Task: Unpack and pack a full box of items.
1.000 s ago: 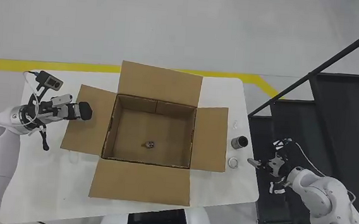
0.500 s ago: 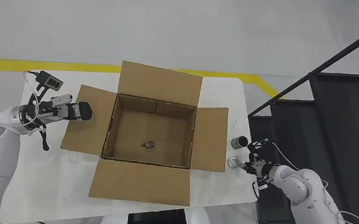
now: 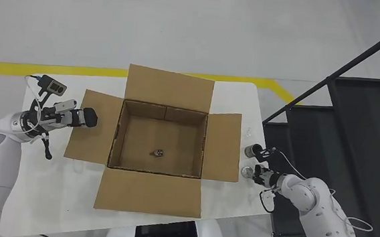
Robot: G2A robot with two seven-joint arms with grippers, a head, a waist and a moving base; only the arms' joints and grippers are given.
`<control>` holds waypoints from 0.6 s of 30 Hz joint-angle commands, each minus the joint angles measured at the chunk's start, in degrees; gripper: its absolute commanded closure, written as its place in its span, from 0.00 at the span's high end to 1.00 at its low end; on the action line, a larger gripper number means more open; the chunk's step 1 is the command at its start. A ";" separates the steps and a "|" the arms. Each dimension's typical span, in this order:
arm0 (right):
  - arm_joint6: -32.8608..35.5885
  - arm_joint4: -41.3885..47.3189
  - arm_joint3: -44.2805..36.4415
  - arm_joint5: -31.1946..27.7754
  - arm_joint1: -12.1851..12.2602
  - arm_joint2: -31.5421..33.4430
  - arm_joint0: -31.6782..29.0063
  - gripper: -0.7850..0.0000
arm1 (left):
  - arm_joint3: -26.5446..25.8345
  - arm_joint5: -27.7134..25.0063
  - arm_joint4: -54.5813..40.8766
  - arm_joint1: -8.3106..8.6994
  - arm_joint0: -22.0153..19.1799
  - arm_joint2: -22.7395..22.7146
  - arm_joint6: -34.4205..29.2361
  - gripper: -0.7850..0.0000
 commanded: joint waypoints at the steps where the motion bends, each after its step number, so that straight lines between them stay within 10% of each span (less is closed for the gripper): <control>1: -0.49 -0.54 0.30 0.89 -0.03 -0.32 0.29 0.36 | 0.00 0.00 0.00 0.00 0.00 0.00 0.00 1.00; 18: -2.11 -2.63 2.21 4.02 -0.25 -2.89 1.58 0.25 | 0.00 0.00 0.00 0.00 0.00 0.00 0.00 1.00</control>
